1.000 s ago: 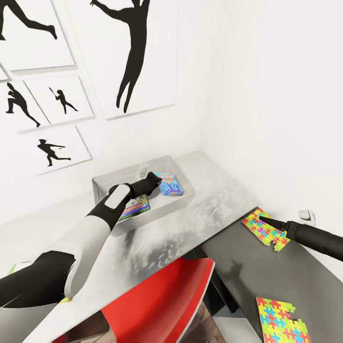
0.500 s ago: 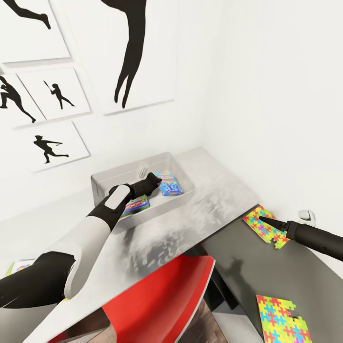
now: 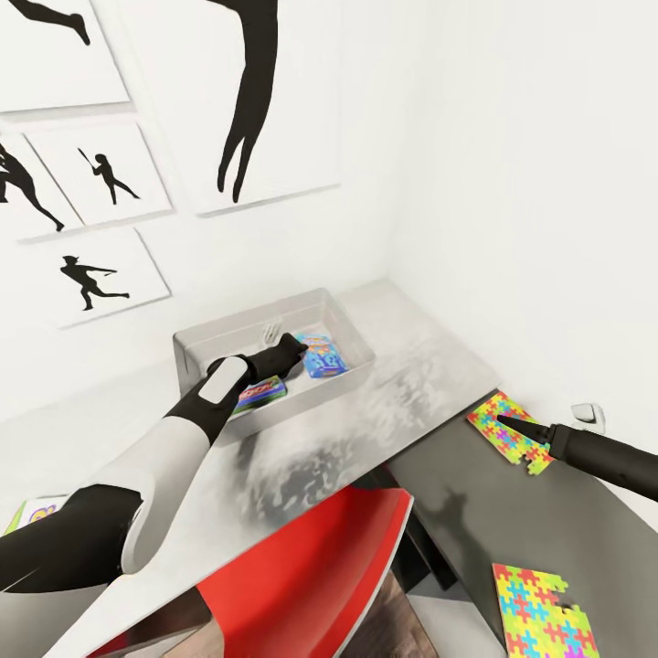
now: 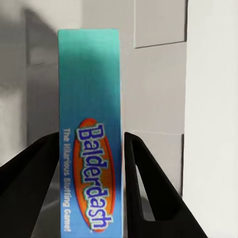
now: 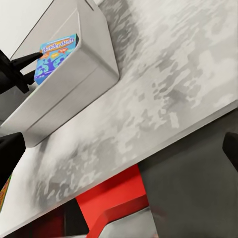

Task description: Put all the toys in the child's room - the three board games (two on the bed and one on the table), the two jigsaw puzzles on the table, and the tennis ball on the table - inside the toy box on the table in the child's room.

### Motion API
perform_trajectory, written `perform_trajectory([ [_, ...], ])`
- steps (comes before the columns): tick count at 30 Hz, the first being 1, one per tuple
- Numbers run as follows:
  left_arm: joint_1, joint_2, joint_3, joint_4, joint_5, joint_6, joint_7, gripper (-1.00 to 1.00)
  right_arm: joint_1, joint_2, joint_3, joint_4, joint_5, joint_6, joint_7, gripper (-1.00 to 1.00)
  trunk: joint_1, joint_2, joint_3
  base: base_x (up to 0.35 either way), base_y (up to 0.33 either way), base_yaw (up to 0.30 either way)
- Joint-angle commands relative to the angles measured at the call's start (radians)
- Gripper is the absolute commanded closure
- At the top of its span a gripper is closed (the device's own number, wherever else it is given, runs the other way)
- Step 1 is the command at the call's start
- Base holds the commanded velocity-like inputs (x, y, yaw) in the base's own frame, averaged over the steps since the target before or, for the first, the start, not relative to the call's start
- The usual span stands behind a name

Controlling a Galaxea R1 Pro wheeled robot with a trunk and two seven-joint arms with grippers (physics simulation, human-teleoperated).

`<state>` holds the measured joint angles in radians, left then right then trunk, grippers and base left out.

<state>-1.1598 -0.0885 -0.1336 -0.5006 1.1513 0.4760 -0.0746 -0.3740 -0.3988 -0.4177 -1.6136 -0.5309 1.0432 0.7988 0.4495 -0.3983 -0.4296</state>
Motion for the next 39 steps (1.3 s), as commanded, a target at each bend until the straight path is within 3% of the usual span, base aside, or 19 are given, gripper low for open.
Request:
perform_trajectory([
  [1,-0.001,0.000,-0.001,0.001,0.002,0.002,-0.002,1.00,-0.001,0.000,-0.001,0.000,0.005,0.004,0.007,-1.00,0.001,-0.002,-0.002,0.000,0.000,0.000],
  [10,0.000,0.003,-0.002,0.001,0.002,0.002,0.002,1.00,-0.001,0.000,-0.001,0.000,0.005,0.004,0.007,-1.00,0.001,-0.002,-0.003,0.000,0.000,0.000],
  [11,0.000,0.004,-0.002,0.001,0.002,0.002,0.003,-1.00,-0.001,0.000,-0.001,0.000,0.005,0.004,0.007,-1.00,0.001,-0.002,-0.003,0.000,0.000,0.000],
  [39,0.000,0.004,-0.006,0.001,0.001,0.012,0.016,-1.00,-0.001,0.000,-0.001,0.000,0.005,0.004,0.007,-1.00,0.001,-0.002,-0.003,0.000,0.000,0.000],
])
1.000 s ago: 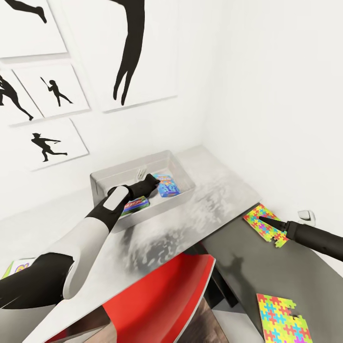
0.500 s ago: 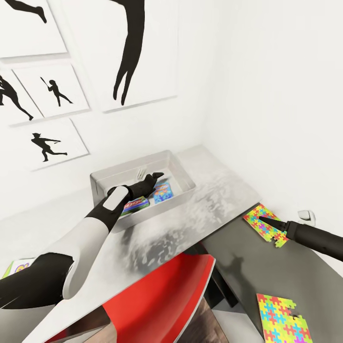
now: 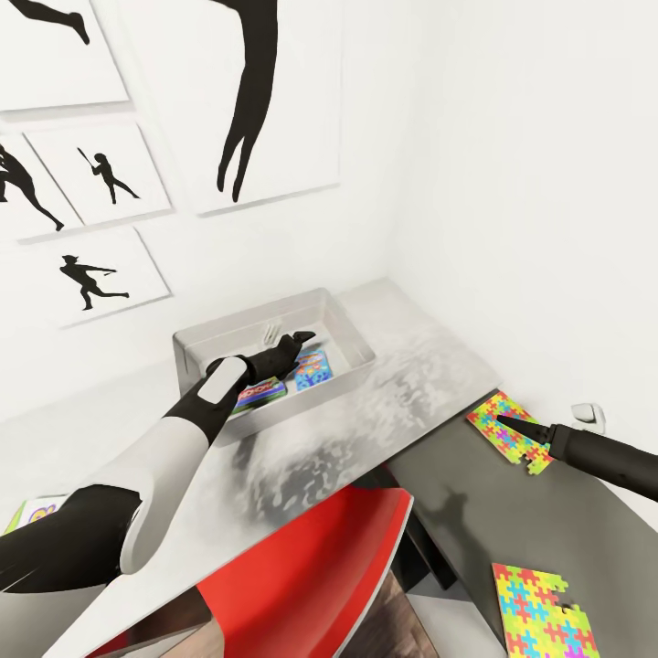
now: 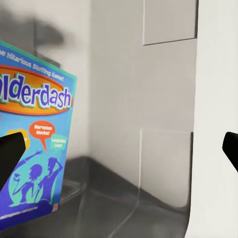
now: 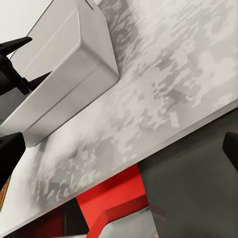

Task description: Put all the toys in the child's room - the three board games (two on the bed and one on the table), the two jigsaw puzzles on the table, and the tennis ball on the table - inside the toy box on the table in the child's room.

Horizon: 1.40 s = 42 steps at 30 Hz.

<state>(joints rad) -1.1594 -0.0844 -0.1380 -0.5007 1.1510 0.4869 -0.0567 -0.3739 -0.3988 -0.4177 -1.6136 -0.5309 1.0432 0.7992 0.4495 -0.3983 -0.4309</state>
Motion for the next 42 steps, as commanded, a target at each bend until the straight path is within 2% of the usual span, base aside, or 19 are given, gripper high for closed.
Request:
perform_trajectory([
  [1,-0.001,0.000,-0.002,0.001,0.001,0.002,-0.002,-1.00,-0.001,0.000,-0.001,0.000,0.005,0.004,0.007,-1.00,0.001,-0.002,-0.002,0.000,0.000,0.000],
  [9,-0.005,0.001,-0.002,-0.005,0.003,0.012,0.034,-1.00,-0.001,0.000,-0.001,0.000,0.005,0.004,0.006,-1.00,0.001,-0.002,-0.002,0.000,0.000,0.000],
  [14,-0.010,0.008,0.000,-0.021,0.010,0.049,0.125,-1.00,-0.002,0.000,-0.001,0.000,0.005,0.004,0.006,-1.00,0.001,-0.002,-0.002,0.000,0.000,0.000],
  [20,-0.010,0.013,0.002,-0.057,0.016,0.091,0.191,-1.00,-0.001,0.000,-0.001,0.000,0.005,0.004,0.006,-1.00,0.001,-0.002,-0.002,0.000,0.000,0.000],
  [22,-0.006,0.018,0.011,-0.107,0.023,0.120,0.223,-1.00,0.000,0.001,0.000,0.000,0.005,0.004,0.006,-1.00,0.001,-0.002,-0.002,0.000,0.000,0.000],
  [25,-0.003,0.021,0.018,-0.141,0.028,0.137,0.234,-1.00,0.000,0.002,0.000,0.000,0.005,0.004,0.006,-1.00,0.001,-0.002,-0.002,0.000,0.000,0.000],
  [27,0.014,0.026,0.035,-0.219,0.039,0.174,0.251,-1.00,0.001,0.005,0.002,0.000,0.005,0.004,0.005,-1.00,0.001,-0.002,-0.002,0.000,0.000,0.000],
  [30,0.027,0.027,0.044,-0.262,0.045,0.193,0.257,-1.00,0.001,0.006,0.004,0.000,0.005,0.004,0.006,-1.00,0.001,-0.002,-0.002,0.000,0.000,0.000],
  [32,0.051,0.030,0.058,-0.346,0.053,0.228,0.269,-1.00,0.002,0.007,0.004,0.000,0.005,0.004,0.006,-1.00,0.001,-0.002,-0.002,0.000,0.000,0.000],
  [35,0.060,0.031,0.063,-0.384,0.056,0.241,0.276,-1.00,0.003,0.007,0.005,0.000,0.005,0.004,0.006,-1.00,0.001,-0.002,-0.002,0.000,0.000,0.000],
  [37,0.075,0.033,0.070,-0.444,0.061,0.262,0.290,-1.00,0.004,0.007,0.005,0.000,0.005,0.004,0.006,-1.00,0.001,-0.002,-0.002,0.000,0.000,0.000],
  [42,0.088,0.034,0.074,-0.508,0.065,0.281,0.303,-1.00,0.005,0.006,0.004,0.000,0.005,0.004,0.006,-1.00,0.001,-0.002,-0.002,0.000,0.000,0.000],
])
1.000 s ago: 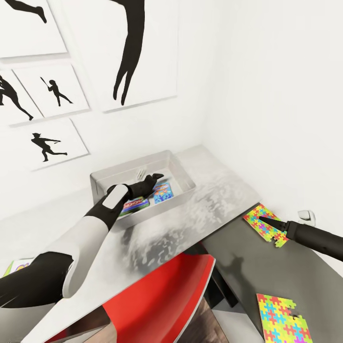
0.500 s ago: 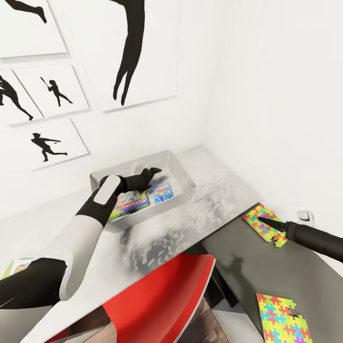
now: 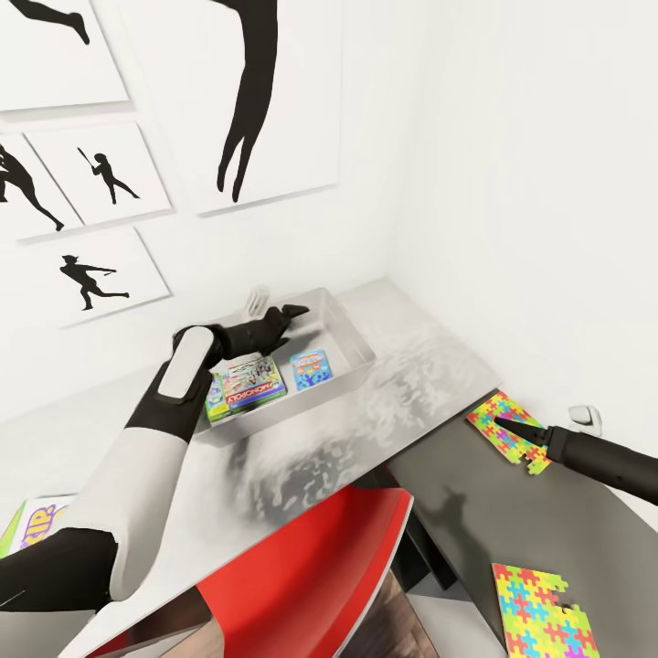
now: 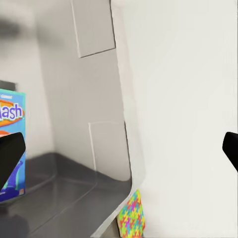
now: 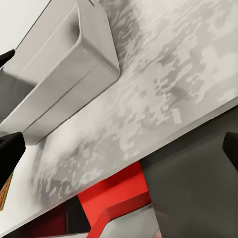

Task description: Put all the toys in the child's room - the three board games (two on the bed and one on the table), the two jigsaw puzzles on the table, and the tennis ball on the table - inside the toy box on the table in the child's room.

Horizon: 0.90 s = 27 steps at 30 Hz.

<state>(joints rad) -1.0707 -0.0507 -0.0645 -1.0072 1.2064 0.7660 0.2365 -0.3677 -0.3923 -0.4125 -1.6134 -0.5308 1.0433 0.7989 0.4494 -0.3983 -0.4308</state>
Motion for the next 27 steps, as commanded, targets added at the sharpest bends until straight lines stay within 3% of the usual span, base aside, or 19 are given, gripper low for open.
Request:
perform_trajectory([
  [1,-0.001,0.000,0.000,-0.002,0.010,0.002,0.010,-1.00,-0.001,0.000,-0.001,0.000,0.005,0.004,0.007,-1.00,0.001,-0.002,-0.002,0.000,0.000,0.000],
  [15,0.031,-0.018,-0.005,-0.191,0.013,0.022,0.024,-1.00,0.001,0.002,-0.002,0.000,0.005,0.004,0.008,-1.00,0.001,-0.002,-0.002,0.000,0.000,0.000],
  [19,0.065,-0.035,-0.006,-0.274,0.012,0.027,0.030,-1.00,0.002,0.002,-0.002,0.000,0.005,0.004,0.008,-1.00,0.001,-0.002,-0.002,0.000,0.000,0.000],
  [27,0.104,-0.045,-0.023,-0.379,0.013,0.035,0.055,-1.00,0.003,0.001,-0.002,0.000,0.005,0.004,0.010,-1.00,0.001,-0.002,-0.002,0.000,0.000,0.000],
])
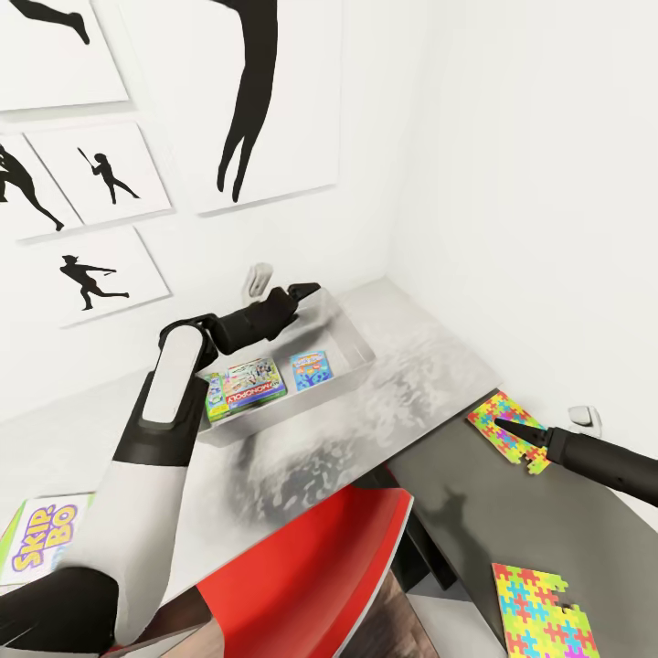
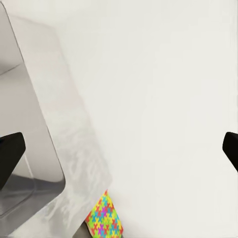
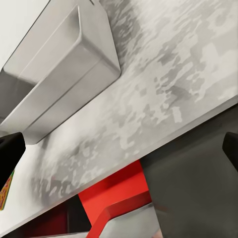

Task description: Put all the toys in the child's room - the three board games (two on the bed and one on the table), the two jigsaw puzzles on the table, and the tennis ball on the table - inside the toy box on the table in the child's room.

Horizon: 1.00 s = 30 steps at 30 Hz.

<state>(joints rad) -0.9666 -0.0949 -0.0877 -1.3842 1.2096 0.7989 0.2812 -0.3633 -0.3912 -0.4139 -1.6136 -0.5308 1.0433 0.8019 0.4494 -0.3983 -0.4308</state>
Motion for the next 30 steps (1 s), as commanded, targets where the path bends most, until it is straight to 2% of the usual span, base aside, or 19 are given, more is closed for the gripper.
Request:
perform_trajectory([
  [1,-0.001,0.000,0.000,-0.002,0.010,0.002,0.010,-1.00,-0.001,0.000,-0.001,0.000,0.005,0.004,0.007,-1.00,0.001,-0.002,-0.002,0.000,0.000,0.000],
  [3,0.014,-0.002,-0.016,-0.051,0.013,0.004,0.034,-1.00,-0.001,-0.001,-0.001,0.000,0.005,0.004,0.014,-1.00,0.001,-0.002,-0.002,0.000,0.000,0.000],
  [7,0.029,-0.005,-0.034,-0.096,0.028,0.005,0.067,-1.00,-0.001,-0.002,-0.001,0.000,0.005,0.003,0.030,-1.00,0.001,-0.002,-0.002,0.000,0.000,0.000],
  [9,0.043,-0.008,-0.058,-0.137,0.056,0.005,0.111,-1.00,0.000,-0.003,-0.002,0.000,0.005,0.000,0.053,-1.00,0.001,-0.002,-0.002,0.000,0.000,0.000],
  [12,0.049,-0.009,-0.072,-0.154,0.075,0.005,0.136,-1.00,0.000,-0.003,-0.002,0.000,0.005,-0.001,0.066,-1.00,0.001,-0.002,-0.002,0.000,0.000,0.000],
  [14,0.059,-0.011,-0.108,-0.179,0.115,0.003,0.179,-1.00,0.000,-0.004,-0.002,0.000,0.005,-0.002,0.092,-1.00,0.001,-0.002,-0.001,0.000,0.000,0.000],
  [15,0.059,-0.011,-0.108,-0.179,0.115,0.003,0.179,-1.00,0.000,-0.004,-0.002,0.000,0.005,-0.002,0.092,-1.00,0.001,-0.002,-0.001,0.000,0.000,0.000],
  [17,0.065,-0.014,-0.149,-0.195,0.158,0.000,0.209,-1.00,0.000,-0.005,-0.003,0.000,0.005,-0.003,0.113,-1.00,0.001,-0.002,0.000,0.000,0.000,0.000],
  [18,0.065,-0.014,-0.149,-0.195,0.158,0.000,0.209,-1.00,0.000,-0.005,-0.003,0.000,0.005,-0.003,0.113,-1.00,0.001,-0.002,0.000,0.000,0.000,0.000],
  [19,0.067,-0.017,-0.169,-0.200,0.180,-0.002,0.221,-1.00,0.000,-0.005,-0.003,0.000,0.005,-0.003,0.121,-1.00,0.001,-0.002,0.001,0.000,0.000,0.000],
  [20,0.067,-0.017,-0.169,-0.200,0.180,-0.002,0.221,-1.00,0.000,-0.005,-0.003,0.000,0.005,-0.003,0.121,-1.00,0.001,-0.002,0.002,0.000,0.000,0.000],
  [22,0.072,-0.025,-0.204,-0.209,0.225,-0.004,0.232,-1.00,0.000,-0.005,-0.003,0.000,0.006,-0.005,0.132,-1.00,0.001,-0.002,0.004,0.000,0.000,0.000],
  [23,0.072,-0.025,-0.204,-0.209,0.225,-0.004,0.232,-1.00,0.000,-0.005,-0.003,0.000,0.006,-0.005,0.132,-1.00,0.001,-0.002,0.005,0.000,0.000,0.000],
  [24,0.074,-0.030,-0.219,-0.212,0.248,-0.005,0.234,-1.00,0.000,-0.005,-0.003,0.000,0.006,-0.006,0.136,-1.00,0.001,-0.002,0.006,0.000,0.000,0.000],
  [25,0.074,-0.030,-0.219,-0.212,0.248,-0.005,0.234,-1.00,0.000,-0.005,-0.003,0.000,0.006,-0.006,0.136,-1.00,0.001,-0.002,0.007,0.000,0.000,0.000],
  [27,0.077,-0.042,-0.253,-0.216,0.293,-0.007,0.234,-1.00,0.000,-0.005,-0.003,0.000,0.006,-0.007,0.140,-1.00,0.001,-0.002,0.010,0.000,0.000,0.000],
  [28,0.077,-0.042,-0.253,-0.216,0.293,-0.007,0.234,-1.00,0.000,-0.005,-0.003,0.000,0.006,-0.007,0.140,-1.00,0.001,-0.002,0.011,0.000,0.000,0.000],
  [30,0.078,-0.053,-0.290,-0.219,0.329,-0.012,0.231,-1.00,0.000,-0.005,-0.003,0.000,0.006,-0.008,0.143,-1.00,0.001,-0.002,0.014,0.000,0.000,0.000],
])
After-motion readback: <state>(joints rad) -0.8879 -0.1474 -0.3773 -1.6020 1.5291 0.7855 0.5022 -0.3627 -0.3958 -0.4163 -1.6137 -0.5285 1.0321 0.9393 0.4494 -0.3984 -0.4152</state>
